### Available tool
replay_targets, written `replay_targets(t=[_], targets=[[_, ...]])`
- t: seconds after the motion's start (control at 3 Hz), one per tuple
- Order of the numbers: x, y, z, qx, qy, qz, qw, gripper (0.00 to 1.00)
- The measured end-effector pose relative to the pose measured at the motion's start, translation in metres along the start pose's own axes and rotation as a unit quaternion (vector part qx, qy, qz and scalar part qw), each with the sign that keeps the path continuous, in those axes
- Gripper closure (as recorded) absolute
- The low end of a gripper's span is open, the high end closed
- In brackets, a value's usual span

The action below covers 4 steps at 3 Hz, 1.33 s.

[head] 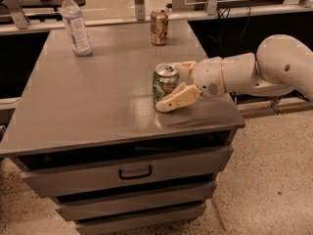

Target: Move green can near blue plastic bottle

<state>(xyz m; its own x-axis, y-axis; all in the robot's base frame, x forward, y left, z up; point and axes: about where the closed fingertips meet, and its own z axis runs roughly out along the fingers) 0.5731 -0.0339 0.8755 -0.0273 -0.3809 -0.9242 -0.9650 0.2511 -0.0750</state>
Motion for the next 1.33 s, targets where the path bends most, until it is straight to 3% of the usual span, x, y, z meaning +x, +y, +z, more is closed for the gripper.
replay_targets(t=[0.33,0.67,1.0,1.33], targets=[[-0.007,-0.001,0.015,-0.006,-0.04,0.007,0.9992,0.41],[-0.02,-0.004,0.008,0.0,-0.066,0.007,0.9978,0.64],[-0.056,-0.017,-0.029,0.026,-0.063,-0.035,0.9971,0.88],[-0.068,-0.023,-0.038,0.034,-0.068,-0.046,0.996,1.0]])
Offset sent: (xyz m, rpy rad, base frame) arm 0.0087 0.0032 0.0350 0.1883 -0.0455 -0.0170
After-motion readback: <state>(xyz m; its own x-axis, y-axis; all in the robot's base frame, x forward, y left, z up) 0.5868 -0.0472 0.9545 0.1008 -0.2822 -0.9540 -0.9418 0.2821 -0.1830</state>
